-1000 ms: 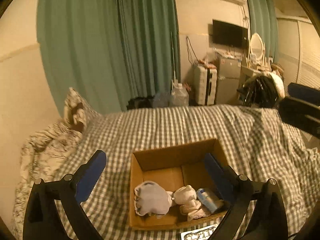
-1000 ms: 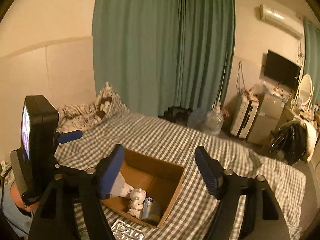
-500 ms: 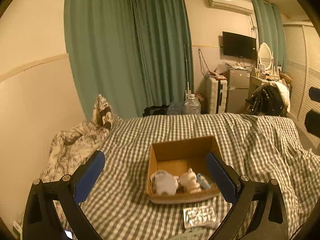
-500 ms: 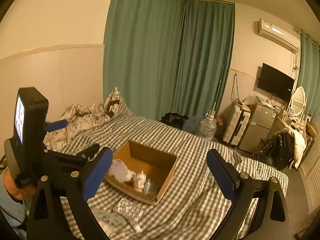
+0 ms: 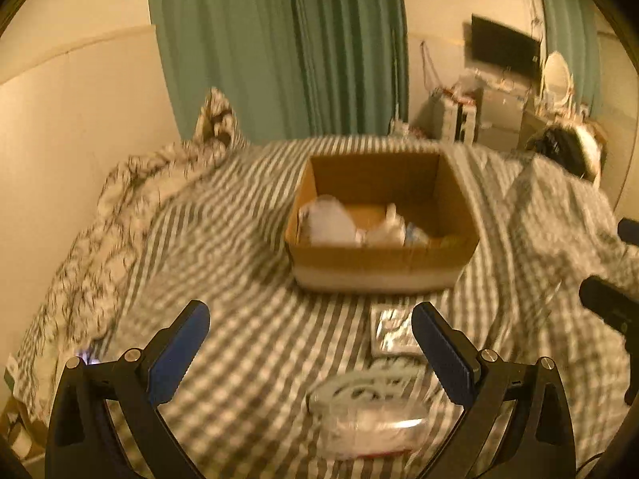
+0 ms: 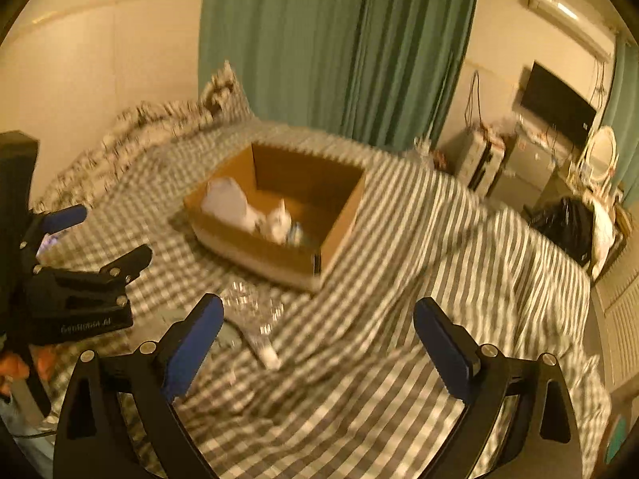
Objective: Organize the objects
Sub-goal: 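Grasp the clear plastic container with the left gripper while the right grasps the white tube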
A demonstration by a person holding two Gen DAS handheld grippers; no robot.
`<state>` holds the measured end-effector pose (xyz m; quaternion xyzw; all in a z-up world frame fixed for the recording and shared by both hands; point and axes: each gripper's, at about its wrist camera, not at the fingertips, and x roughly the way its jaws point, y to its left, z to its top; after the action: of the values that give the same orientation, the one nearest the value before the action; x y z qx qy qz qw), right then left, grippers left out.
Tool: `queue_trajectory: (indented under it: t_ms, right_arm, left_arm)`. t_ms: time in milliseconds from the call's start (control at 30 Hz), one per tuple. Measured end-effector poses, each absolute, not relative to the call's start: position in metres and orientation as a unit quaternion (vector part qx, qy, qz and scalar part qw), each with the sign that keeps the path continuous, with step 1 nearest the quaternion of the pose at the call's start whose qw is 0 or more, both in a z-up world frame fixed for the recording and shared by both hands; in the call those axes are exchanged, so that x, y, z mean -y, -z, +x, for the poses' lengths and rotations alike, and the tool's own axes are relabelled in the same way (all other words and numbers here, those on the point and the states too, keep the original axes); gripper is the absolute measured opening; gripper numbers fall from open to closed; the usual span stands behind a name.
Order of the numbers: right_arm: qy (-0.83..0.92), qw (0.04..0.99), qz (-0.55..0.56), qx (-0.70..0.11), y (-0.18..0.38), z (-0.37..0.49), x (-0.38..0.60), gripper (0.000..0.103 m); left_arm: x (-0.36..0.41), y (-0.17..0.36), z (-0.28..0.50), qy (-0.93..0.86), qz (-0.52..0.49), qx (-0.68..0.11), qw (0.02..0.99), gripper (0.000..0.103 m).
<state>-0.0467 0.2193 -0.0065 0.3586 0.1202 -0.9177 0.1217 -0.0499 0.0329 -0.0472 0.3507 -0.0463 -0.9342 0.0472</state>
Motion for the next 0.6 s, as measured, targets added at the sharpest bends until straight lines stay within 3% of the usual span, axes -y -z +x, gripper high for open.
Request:
queue_trajectory:
  t_ms: [267,600]
  right_arm:
    - [0.906,0.118,0.390,-0.114,0.043,-0.053,-0.220,0.096]
    - [0.900,0.117,0.402,-0.120,0.057,-0.058,-0.214,0.096]
  left_arm:
    - [-0.054,0.117,-0.034,0.903,0.424,0.054,0.036,0.103]
    - [-0.070,0.147,-0.033,0.895,0.441,0.065,0.004,0.103]
